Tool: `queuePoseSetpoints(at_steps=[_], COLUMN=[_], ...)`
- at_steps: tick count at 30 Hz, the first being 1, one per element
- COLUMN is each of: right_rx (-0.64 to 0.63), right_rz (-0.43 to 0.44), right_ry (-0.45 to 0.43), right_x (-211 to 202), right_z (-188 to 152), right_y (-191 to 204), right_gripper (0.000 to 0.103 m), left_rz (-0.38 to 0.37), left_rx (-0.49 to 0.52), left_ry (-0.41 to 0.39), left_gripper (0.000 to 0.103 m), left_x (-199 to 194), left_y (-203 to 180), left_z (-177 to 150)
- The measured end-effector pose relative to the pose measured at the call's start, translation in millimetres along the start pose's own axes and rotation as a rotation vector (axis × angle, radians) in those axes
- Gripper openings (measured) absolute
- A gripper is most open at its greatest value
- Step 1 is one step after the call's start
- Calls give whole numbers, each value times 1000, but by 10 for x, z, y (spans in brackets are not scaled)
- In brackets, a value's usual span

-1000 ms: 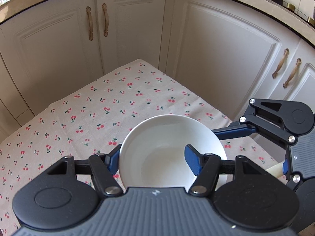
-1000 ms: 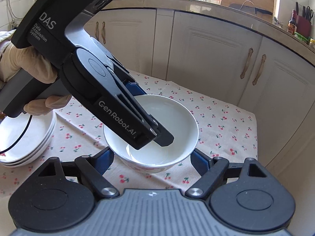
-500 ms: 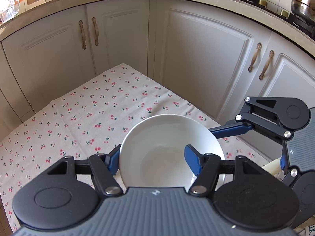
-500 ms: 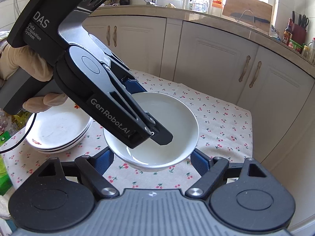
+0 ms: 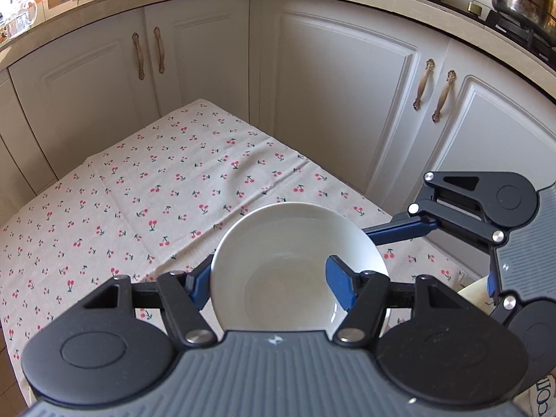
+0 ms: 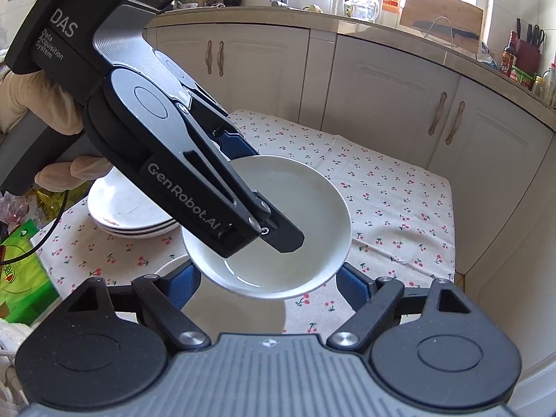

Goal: Organize plates and bowls
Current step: 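Lower the bowl into the nested bowls and open the left tool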

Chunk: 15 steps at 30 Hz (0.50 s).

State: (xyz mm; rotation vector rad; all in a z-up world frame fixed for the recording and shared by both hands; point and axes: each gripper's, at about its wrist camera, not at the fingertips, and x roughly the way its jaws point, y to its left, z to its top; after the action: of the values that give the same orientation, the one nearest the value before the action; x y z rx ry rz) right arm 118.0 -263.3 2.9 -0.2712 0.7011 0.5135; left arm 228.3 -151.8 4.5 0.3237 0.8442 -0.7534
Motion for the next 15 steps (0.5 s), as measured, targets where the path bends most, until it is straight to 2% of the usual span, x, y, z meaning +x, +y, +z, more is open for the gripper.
queuePoseSetpoints(at_steps=[15], right_rx=[-5], right_rz=[1], right_ry=[24], right_x=[-155], right_z=[-232], right_y=[264], right_gripper=[88], left_rz=[-39], left_rx=[-7], left_ry=[26], left_gripper=[65], left_x=[-7], left_y=[-151], left_z=[-332])
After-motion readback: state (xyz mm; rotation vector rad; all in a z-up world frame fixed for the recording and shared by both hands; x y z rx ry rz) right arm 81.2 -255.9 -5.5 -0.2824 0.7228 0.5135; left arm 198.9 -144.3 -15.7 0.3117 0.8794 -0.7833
